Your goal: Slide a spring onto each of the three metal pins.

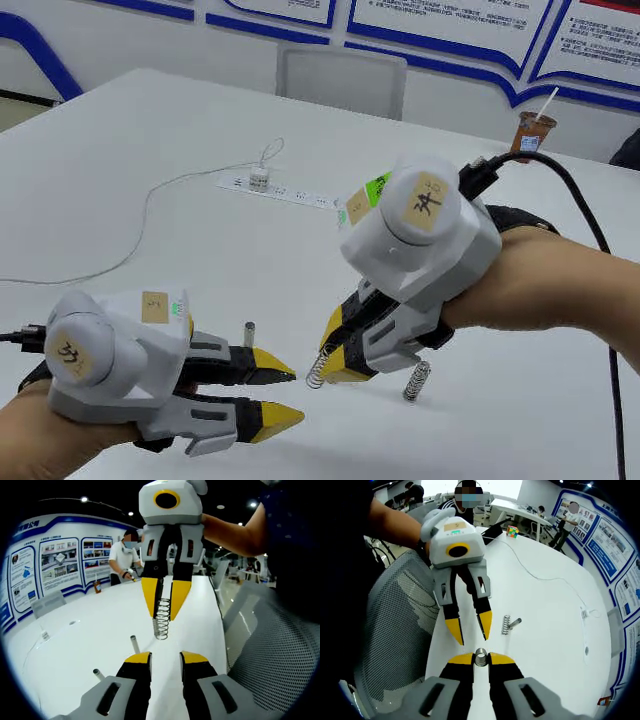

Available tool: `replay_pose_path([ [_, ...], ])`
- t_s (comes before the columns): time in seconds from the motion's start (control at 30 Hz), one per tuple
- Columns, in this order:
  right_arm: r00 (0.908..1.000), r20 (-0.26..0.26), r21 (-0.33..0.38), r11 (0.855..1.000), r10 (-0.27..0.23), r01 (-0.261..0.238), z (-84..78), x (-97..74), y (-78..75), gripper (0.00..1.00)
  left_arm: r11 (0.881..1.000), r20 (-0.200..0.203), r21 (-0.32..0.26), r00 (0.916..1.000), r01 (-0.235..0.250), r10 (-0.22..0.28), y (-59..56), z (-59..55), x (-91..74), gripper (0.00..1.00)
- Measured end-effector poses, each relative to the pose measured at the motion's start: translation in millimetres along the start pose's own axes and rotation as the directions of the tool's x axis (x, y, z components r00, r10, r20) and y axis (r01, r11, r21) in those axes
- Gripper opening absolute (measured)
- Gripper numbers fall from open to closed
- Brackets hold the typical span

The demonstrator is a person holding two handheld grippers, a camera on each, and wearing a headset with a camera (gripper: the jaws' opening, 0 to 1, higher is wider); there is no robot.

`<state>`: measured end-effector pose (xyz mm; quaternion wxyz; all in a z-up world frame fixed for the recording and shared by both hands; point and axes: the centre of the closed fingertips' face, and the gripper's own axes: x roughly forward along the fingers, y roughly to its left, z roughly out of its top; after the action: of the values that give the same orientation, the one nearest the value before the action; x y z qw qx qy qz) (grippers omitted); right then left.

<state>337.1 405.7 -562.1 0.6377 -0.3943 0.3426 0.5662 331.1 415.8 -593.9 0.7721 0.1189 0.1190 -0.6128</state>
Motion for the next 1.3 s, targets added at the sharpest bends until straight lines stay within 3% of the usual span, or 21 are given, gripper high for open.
replay_pose_path([
  [0.33, 0.9976, -0.042, 0.038, 0.998, -0.055, 0.056, -20.0, -10.7, -28.4, 0.12, 0.993, 0.012, -0.069, 0.9956, -0.092, 0.093, 15.9, -8.9, -28.1, 0.33],
  [0.63, 0.9919, -0.085, 0.062, 0.993, -0.095, 0.100, -35.4, -1.3, -53.0, 0.12, 0.984, 0.012, -0.102, 0.9887, -0.147, 0.149, 20.9, -13.6, -44.0, 0.39],
  [0.9, 0.9897, -0.120, 0.069, 0.994, -0.078, 0.087, -45.3, 14.5, -62.2, 0.12, 0.981, 0.005, -0.113, 0.9869, -0.160, 0.161, 20.0, -16.6, -46.1, 0.42],
  [1.3, 0.9896, -0.134, 0.089, 0.994, -0.053, 0.065, -51.2, 29.8, -66.1, 0.12, 0.977, -0.001, -0.124, 0.9848, -0.172, 0.173, 21.5, -19.3, -49.0, 0.44],
])
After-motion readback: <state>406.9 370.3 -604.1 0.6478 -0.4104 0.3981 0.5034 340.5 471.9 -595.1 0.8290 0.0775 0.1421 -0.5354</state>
